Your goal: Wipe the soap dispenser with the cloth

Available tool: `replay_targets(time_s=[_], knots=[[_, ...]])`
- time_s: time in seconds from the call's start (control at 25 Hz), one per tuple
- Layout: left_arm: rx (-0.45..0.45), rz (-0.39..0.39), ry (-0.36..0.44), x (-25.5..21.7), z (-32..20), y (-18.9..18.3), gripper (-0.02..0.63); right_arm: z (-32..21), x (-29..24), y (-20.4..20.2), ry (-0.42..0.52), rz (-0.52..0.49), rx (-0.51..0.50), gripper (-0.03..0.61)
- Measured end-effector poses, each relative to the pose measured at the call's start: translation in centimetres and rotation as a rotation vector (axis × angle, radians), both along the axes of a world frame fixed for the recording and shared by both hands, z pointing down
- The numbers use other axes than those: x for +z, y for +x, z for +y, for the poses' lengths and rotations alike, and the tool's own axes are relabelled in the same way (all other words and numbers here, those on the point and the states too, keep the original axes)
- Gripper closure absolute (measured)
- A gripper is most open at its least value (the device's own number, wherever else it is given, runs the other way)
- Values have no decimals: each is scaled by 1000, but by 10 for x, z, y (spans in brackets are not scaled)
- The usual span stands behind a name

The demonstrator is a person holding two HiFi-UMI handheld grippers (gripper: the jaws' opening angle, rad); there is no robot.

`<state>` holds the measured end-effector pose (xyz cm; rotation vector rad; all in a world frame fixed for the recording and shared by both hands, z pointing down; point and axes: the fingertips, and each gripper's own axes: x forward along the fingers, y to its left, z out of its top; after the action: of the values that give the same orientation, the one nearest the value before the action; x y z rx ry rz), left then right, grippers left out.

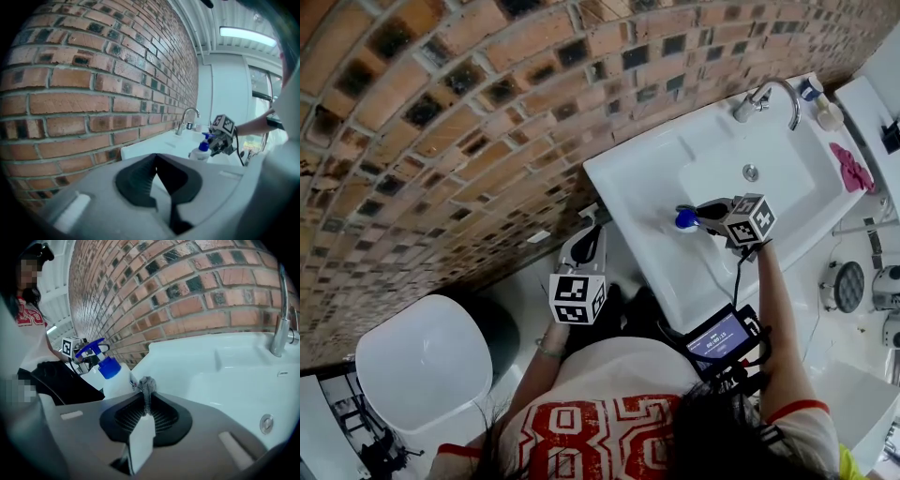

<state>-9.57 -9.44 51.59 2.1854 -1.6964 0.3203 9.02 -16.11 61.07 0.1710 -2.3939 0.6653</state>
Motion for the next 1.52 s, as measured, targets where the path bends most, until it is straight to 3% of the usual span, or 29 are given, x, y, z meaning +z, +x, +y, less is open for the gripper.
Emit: replay_targets(time_s=[0.24, 0.44, 0.88, 1.08, 1.28, 1.52], knots=[[-16, -9, -11, 2, 8, -3, 611, 2, 31, 3, -57, 76, -42, 532], [-35, -13, -12, 2, 12, -8, 611, 0, 32, 5, -68, 77, -32, 532], [-30, -2, 3, 0, 11, -8, 611, -21, -40, -2, 34, 12, -105, 532], [-33, -1, 8, -1, 10, -10, 611, -18, -60, -11, 56, 4, -187, 532], [-32, 0, 5, 0, 10, -12, 611, -10, -53, -17, 17, 50, -277, 532], [-41, 2, 0, 1, 10, -16, 611, -5, -27, -17, -81, 91, -295, 532]])
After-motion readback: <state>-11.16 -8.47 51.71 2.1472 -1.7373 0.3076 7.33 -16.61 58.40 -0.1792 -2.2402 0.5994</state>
